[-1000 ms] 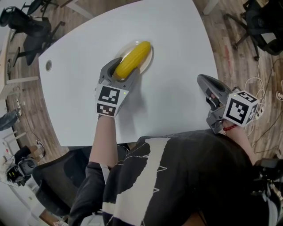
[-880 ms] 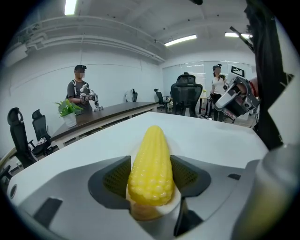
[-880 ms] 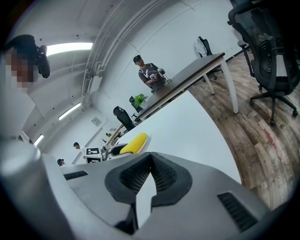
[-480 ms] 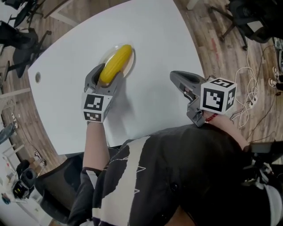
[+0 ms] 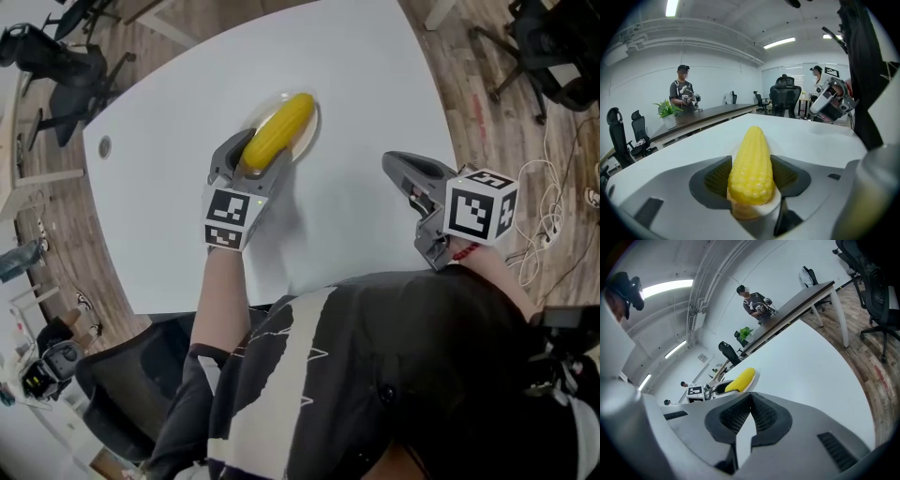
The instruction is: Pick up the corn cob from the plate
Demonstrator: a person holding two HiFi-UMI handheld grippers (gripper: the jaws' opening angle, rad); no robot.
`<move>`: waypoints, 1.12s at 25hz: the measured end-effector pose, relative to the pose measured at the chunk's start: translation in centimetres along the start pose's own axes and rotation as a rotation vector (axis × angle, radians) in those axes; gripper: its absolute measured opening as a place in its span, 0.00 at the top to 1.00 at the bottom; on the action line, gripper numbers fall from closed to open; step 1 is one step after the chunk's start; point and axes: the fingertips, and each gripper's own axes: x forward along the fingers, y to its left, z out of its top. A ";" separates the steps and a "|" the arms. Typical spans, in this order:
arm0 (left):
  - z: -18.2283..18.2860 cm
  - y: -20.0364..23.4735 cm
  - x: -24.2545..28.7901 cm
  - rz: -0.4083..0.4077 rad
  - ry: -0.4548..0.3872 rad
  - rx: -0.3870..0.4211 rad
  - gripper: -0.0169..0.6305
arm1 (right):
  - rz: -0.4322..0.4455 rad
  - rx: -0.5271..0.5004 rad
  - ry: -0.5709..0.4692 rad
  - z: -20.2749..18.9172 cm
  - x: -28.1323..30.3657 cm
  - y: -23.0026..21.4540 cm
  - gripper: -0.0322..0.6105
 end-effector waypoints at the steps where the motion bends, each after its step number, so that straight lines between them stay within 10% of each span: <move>1: 0.0 0.0 0.0 0.000 0.000 0.001 0.58 | -0.002 -0.001 0.001 0.0 0.0 0.0 0.93; 28: -0.6 -0.2 -1.2 0.066 -0.018 -0.042 0.58 | 0.001 -0.022 0.045 -2.6 2.2 0.3 0.93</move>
